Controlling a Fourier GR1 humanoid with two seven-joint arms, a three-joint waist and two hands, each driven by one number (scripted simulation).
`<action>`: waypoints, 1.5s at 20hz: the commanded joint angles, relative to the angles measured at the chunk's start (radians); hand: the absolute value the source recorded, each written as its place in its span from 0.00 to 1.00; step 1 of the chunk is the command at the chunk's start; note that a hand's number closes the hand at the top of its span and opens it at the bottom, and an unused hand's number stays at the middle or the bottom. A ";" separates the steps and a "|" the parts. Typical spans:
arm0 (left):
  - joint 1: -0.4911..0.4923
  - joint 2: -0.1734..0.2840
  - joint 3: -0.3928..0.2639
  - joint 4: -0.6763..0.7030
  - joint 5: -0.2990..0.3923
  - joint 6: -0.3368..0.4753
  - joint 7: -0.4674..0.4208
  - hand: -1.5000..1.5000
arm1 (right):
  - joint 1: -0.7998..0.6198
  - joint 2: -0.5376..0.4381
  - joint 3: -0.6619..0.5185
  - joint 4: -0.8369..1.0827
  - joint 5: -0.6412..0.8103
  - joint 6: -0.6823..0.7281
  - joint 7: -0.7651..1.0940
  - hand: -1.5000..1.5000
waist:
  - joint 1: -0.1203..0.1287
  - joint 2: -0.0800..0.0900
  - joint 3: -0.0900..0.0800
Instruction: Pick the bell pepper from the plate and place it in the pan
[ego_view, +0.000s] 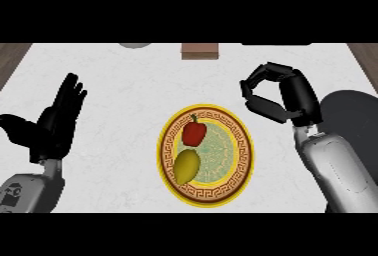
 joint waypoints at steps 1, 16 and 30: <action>0.020 -0.005 -0.002 0.005 0.021 -0.010 0.050 0.50 | 0.145 0.000 0.097 -0.097 0.218 -0.181 -0.054 1.00 | -0.028 -0.004 0.001; -0.005 0.012 0.035 -0.021 0.020 -0.063 0.109 0.50 | -0.010 -0.197 0.205 -0.377 0.459 0.157 0.531 0.00 | 0.008 0.007 0.000; 0.031 -0.027 0.026 -0.052 0.004 -0.065 0.093 0.50 | -0.317 -0.020 0.347 -0.085 0.350 0.687 0.879 0.00 | 0.020 0.006 0.000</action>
